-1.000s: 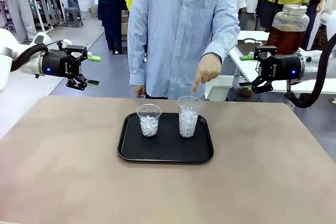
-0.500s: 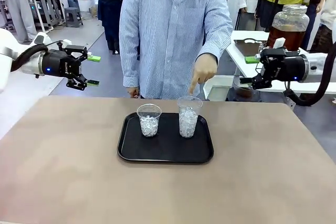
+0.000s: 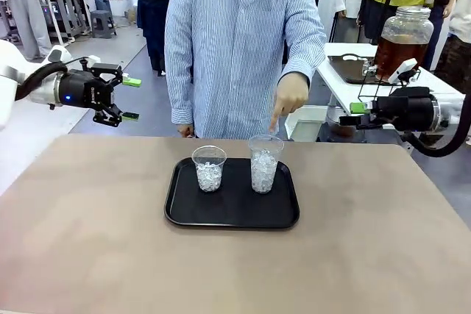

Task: Pour the drink into the iced cup.
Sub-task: Pick up the iced cup indicated by the human and present it to them.

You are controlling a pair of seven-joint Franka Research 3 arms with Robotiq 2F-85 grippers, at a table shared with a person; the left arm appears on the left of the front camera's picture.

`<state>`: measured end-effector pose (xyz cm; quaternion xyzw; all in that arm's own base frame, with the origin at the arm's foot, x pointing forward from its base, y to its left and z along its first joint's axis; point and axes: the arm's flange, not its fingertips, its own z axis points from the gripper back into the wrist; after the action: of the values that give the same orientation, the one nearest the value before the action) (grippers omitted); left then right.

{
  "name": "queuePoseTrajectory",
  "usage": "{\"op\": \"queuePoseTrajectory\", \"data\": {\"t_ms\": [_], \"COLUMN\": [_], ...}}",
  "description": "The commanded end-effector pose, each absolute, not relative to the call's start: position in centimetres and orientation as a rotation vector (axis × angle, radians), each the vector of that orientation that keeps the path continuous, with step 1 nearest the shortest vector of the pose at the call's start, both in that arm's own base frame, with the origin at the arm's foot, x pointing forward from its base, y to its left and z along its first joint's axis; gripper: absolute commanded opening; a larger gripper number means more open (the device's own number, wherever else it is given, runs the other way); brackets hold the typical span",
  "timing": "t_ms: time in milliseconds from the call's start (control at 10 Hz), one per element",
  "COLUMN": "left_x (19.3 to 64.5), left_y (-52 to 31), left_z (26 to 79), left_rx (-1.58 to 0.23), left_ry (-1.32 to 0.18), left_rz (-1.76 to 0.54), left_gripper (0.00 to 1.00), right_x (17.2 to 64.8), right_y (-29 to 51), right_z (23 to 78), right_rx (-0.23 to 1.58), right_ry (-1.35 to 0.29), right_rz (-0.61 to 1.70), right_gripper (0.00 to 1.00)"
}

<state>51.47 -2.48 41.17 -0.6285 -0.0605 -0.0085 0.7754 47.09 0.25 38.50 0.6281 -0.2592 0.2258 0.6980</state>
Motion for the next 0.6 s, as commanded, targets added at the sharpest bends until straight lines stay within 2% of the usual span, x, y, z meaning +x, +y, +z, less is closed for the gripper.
{"op": "queuePoseTrajectory", "data": {"t_ms": [0,300,500], "left_x": [51.4,51.4,51.4], "left_y": [-2.5,-2.5,-2.5], "left_z": [41.3,41.3,41.3], "left_rx": [-1.359,-1.359,-1.359], "left_ry": [-0.137,-0.137,-0.137], "left_rz": [-0.016,-0.016,-0.016], "left_gripper": [1.00,1.00,1.00], "right_x": [47.4,47.1,47.6], "right_y": [0.5,0.3,1.5], "right_z": [39.0,38.4,37.2], "right_rx": [1.410,1.404,1.370], "right_ry": [-0.553,-0.570,-0.787], "right_rz": [0.483,0.499,0.707], "right_gripper": [1.00,1.00,1.00]}}
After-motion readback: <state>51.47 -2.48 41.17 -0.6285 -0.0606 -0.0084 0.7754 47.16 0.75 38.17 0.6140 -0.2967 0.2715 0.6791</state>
